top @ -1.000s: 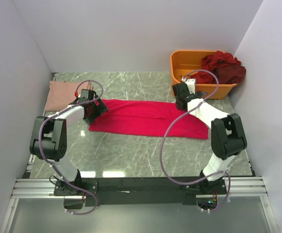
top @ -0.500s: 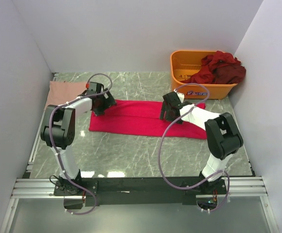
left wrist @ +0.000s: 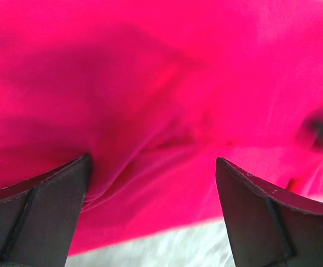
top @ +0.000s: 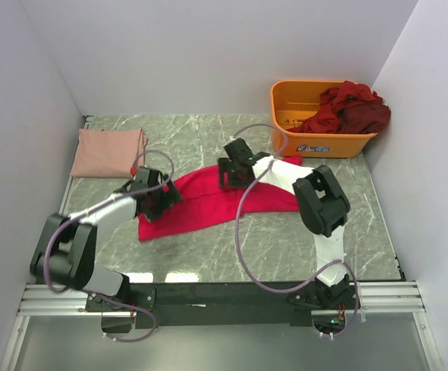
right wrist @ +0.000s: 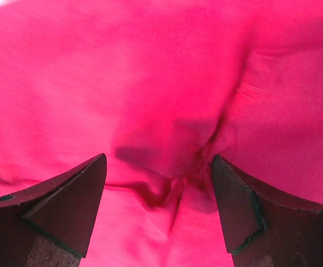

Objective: Fold and stack the t-shirts
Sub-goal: Fold the tshirt

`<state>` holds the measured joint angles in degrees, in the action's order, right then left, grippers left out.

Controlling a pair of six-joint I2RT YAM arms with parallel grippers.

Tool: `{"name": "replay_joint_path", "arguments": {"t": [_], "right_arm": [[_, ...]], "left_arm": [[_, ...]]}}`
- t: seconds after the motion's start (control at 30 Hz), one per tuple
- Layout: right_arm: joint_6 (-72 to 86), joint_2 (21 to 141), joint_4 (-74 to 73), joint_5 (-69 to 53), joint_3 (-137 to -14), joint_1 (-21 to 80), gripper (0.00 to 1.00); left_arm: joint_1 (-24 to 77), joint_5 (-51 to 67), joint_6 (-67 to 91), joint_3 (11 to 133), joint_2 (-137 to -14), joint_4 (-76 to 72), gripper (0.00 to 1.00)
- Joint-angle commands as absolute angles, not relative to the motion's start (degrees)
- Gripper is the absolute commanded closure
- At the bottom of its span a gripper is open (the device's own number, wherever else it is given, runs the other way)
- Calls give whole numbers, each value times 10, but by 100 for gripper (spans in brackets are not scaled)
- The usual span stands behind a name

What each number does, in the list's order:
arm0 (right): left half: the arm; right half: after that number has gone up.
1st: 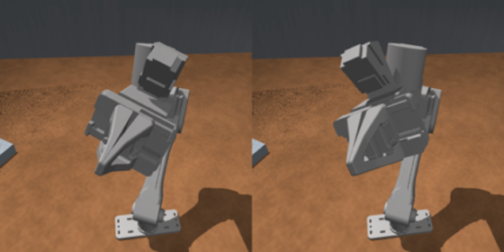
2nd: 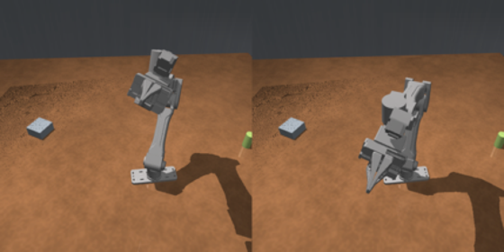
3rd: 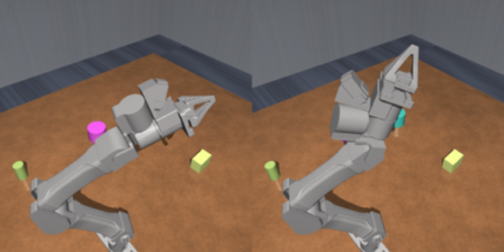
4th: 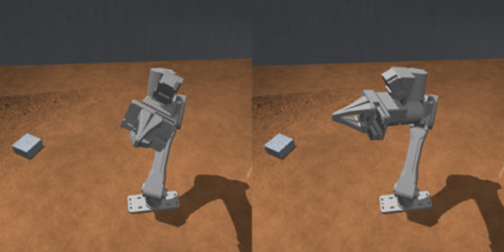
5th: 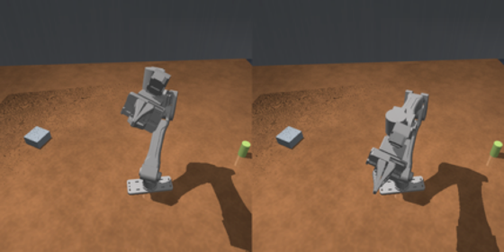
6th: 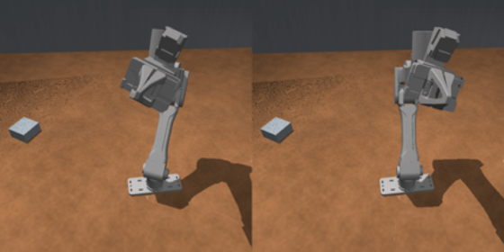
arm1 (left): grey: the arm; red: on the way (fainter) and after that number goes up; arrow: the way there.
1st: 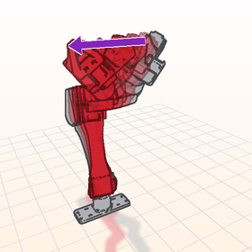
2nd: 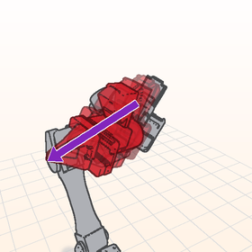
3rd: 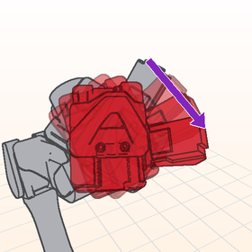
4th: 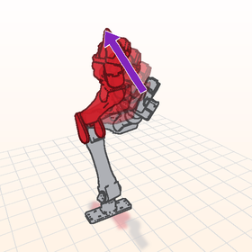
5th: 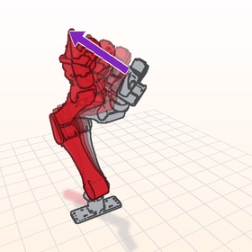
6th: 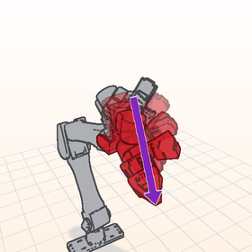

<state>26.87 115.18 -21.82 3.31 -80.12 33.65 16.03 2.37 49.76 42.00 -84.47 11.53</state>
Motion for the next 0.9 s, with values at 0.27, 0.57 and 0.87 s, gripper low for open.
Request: {"name": "replay_joint_path", "arguments": {"t": [0.27, 0.57, 0.87], "right_arm": [[91, 1369, -308, -92, -1201, 345, 18], [57, 1396, -381, -137, -1315, 297, 18], [214, 1041, -231, -18, -819, 295, 14]], "left_arm": [[265, 61, 632, 292, -660, 267, 1], [300, 98, 623, 286, -645, 243, 1], [316, 6, 533, 421, -638, 352, 0]]}}
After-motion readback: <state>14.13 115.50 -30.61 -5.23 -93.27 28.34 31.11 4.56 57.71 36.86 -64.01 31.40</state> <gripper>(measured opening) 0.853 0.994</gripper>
